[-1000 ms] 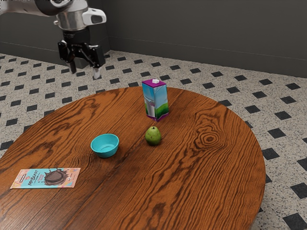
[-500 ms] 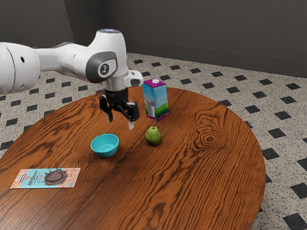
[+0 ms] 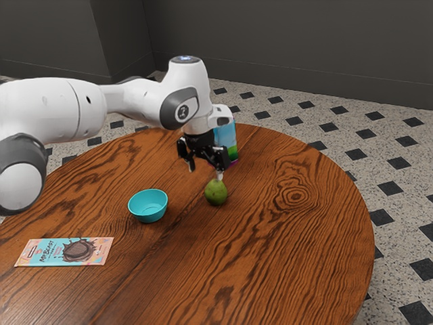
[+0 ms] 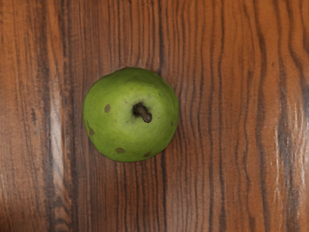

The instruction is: Place the pear in the bowl.

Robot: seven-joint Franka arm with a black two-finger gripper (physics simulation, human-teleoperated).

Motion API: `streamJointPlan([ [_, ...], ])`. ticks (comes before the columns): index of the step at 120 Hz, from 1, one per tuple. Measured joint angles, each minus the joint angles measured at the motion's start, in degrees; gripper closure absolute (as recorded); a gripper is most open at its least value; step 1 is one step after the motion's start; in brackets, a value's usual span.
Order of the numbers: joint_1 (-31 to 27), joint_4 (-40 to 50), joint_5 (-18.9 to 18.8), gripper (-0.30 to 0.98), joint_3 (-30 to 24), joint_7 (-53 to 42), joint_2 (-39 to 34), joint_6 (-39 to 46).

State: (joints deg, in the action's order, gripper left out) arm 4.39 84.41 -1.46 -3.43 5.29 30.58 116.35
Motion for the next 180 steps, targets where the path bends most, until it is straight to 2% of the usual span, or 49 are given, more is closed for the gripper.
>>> streamJointPlan([
  [29,-0.09,-7.51,-0.23,0.00,0.46,0.23,7.83,0.58],
  [79,-0.09,-13.28,-0.94,0.00,1.31,0.14,14.47,0.97],
  [126,-0.09,-14.99,-0.95,0.00,1.15,0.14,18.36,1.84],
  [180,-0.04,-15.28,-0.71,0.02,0.88,0.11,18.66,3.01],
])
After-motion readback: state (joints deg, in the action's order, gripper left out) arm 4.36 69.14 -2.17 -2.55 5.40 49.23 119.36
